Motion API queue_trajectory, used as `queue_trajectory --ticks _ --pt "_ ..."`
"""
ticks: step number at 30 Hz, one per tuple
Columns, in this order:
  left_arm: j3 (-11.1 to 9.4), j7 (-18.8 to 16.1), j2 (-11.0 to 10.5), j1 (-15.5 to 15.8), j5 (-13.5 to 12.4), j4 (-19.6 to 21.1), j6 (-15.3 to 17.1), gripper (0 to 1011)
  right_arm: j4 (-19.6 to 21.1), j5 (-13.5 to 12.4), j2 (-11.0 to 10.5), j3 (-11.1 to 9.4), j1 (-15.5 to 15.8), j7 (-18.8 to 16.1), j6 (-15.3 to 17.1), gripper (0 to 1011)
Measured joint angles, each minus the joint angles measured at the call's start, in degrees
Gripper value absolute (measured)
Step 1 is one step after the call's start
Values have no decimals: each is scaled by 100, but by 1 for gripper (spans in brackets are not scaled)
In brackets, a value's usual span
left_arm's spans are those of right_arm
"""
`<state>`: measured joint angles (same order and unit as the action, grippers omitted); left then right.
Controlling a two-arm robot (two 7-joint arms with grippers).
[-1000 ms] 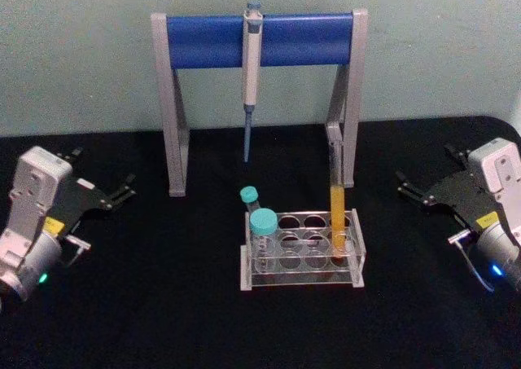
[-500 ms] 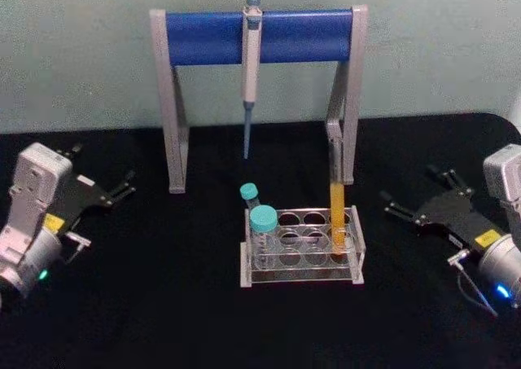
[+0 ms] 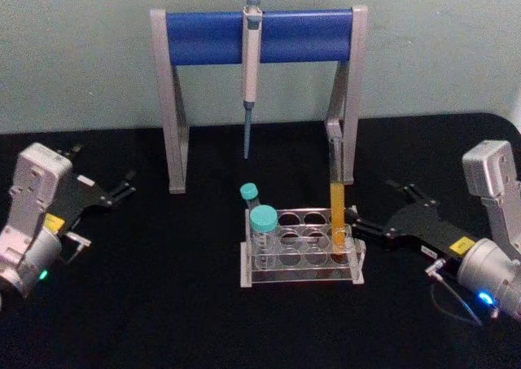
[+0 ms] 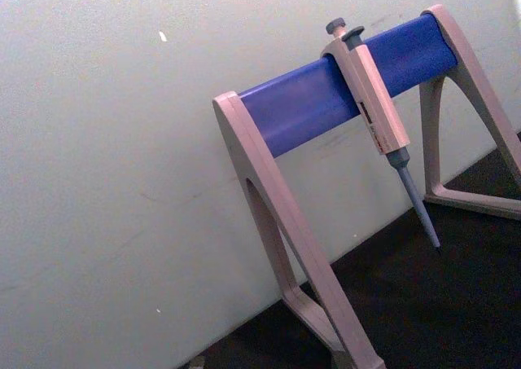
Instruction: Pick up the test tube from the test tube rack, shake it, then place it back into the test tube rack.
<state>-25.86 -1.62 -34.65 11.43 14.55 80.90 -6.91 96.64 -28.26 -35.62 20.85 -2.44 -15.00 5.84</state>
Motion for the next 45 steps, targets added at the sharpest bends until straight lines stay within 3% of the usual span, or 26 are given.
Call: queue_trajectory --ticks 8,24,35,45 --pt "0 0 0 0 0 0 0 1001 -245 -3 273 87 -379 -186 450 1000" --pt "0 0 0 0 0 0 0 1001 -772 213 798 125 -873 -288 747 1000" --pt "0 0 0 0 0 0 0 1001 -880 329 971 69 -944 -359 779 1000" --pt "0 0 0 0 0 0 0 1001 -883 352 984 57 -941 -364 781 1000"
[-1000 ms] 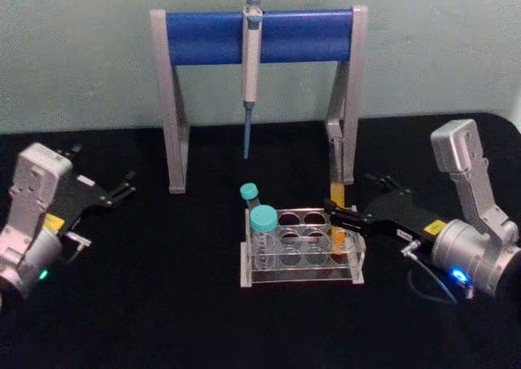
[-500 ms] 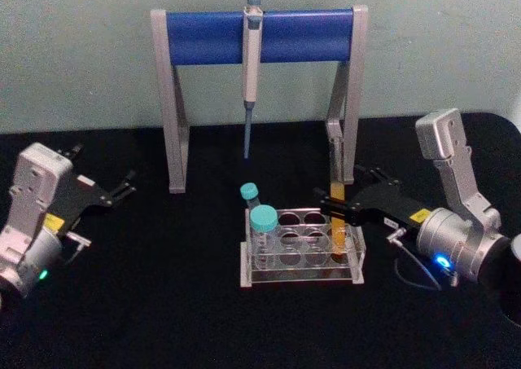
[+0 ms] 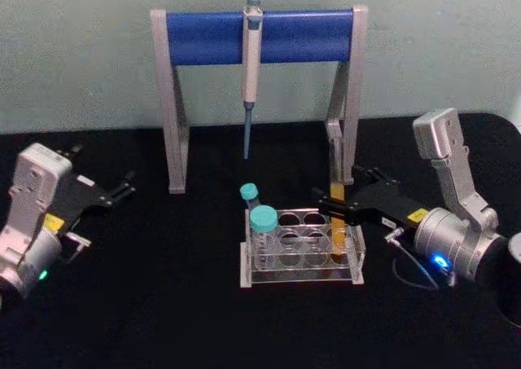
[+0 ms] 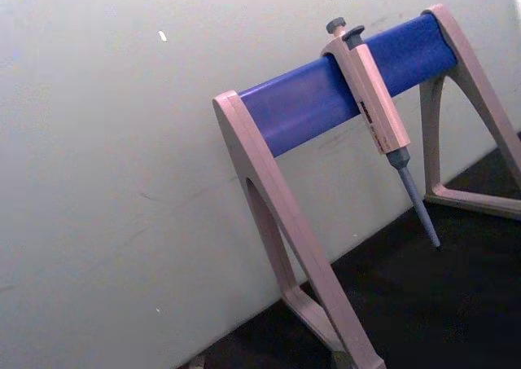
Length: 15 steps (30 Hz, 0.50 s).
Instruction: Pick up the test tube from the test tube rack, shake it, then place it back into the test tube rack.
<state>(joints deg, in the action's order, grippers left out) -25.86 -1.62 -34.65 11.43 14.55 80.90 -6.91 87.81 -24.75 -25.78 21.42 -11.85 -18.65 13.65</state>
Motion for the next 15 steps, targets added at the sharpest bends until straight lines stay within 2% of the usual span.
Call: queue_trajectory --ticks 3,7,11,15 --pt "0 0 0 0 0 0 0 1001 0 0 -3 1 1 0 0 997" --pt "0 0 0 0 0 0 0 1001 0 -3 -4 2 3 0 0 924" --pt "0 0 0 0 0 0 0 1001 0 -4 -6 3 4 1 0 826" --pt "0 0 0 0 0 0 0 1001 2 -6 -8 3 4 2 -1 674"
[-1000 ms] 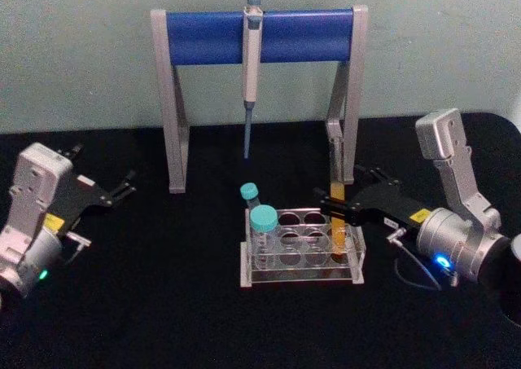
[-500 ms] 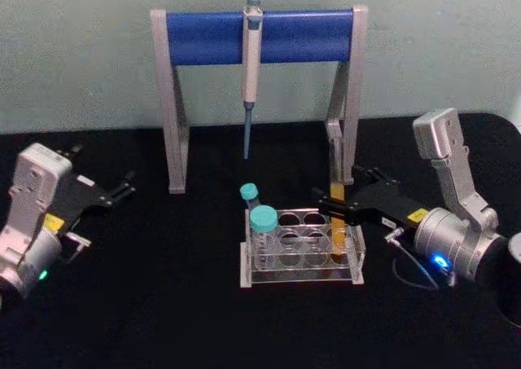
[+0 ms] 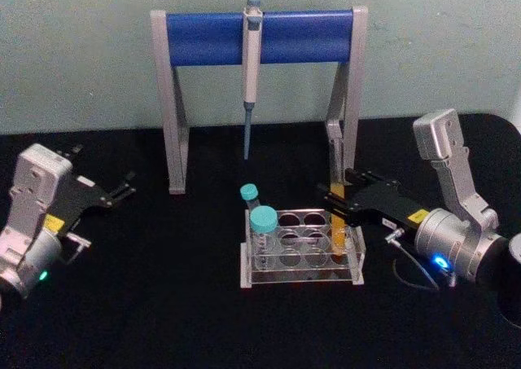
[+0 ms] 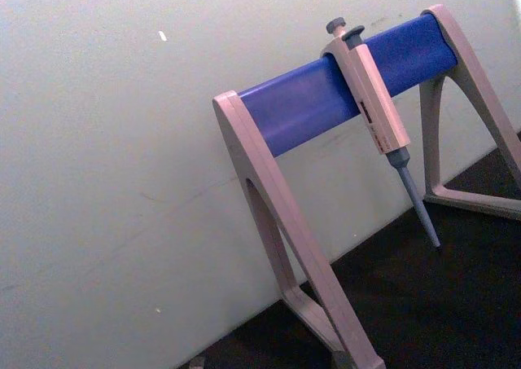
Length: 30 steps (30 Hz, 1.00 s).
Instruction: Pick up the test tube from the test tube rack, shake it, then place it back into the test tube rack.
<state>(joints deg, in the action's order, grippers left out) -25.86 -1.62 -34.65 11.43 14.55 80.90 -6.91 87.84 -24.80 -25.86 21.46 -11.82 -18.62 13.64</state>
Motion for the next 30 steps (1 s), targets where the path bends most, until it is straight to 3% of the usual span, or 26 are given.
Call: queue_trajectory --ticks 15,30 --pt "0 0 0 0 0 0 0 1002 6 -11 -5 0 0 2 -7 232" --pt "0 0 0 0 0 0 0 1001 26 44 19 -12 44 -53 -124 232"
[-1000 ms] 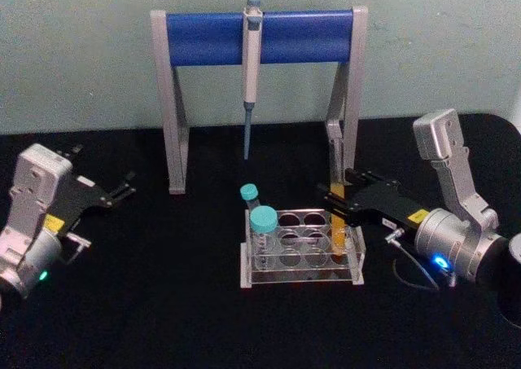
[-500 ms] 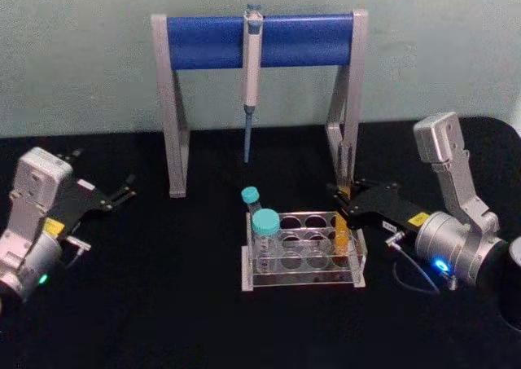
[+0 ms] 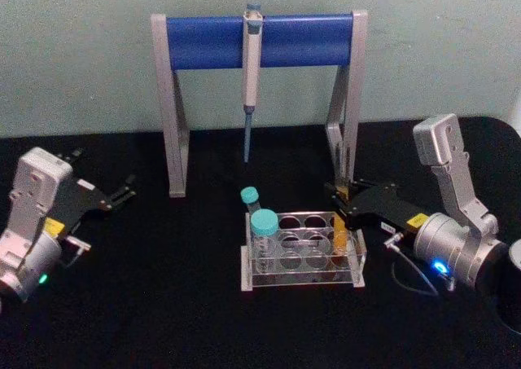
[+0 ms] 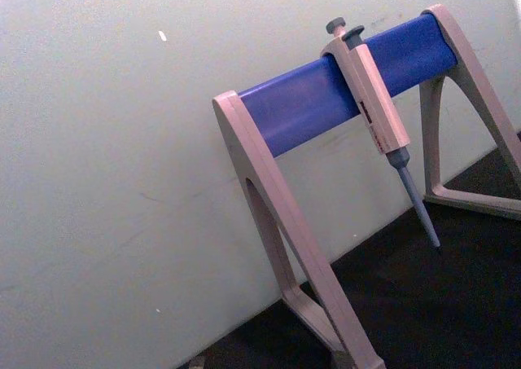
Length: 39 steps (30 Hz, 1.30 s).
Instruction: Pick up the test tube from the test tube rack, shake it, then place it back into the test tube rack.
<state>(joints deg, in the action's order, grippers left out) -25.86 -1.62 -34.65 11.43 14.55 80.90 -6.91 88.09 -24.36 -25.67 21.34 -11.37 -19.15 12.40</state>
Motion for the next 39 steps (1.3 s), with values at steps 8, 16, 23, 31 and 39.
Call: queue_trajectory --ticks 8,16,23,31,39 --pt "0 0 0 0 0 0 0 1001 39 81 45 -58 131 -52 -266 232" --pt "0 0 0 0 0 0 0 1001 128 195 70 -163 316 -43 -571 232" --pt "0 0 0 0 0 0 0 1001 226 264 95 -245 424 -72 -760 232" --pt "0 0 0 0 0 0 0 1001 527 294 76 -389 529 -83 -830 232" --pt "0 0 0 0 0 0 0 1001 847 203 38 -534 572 -120 -830 232"
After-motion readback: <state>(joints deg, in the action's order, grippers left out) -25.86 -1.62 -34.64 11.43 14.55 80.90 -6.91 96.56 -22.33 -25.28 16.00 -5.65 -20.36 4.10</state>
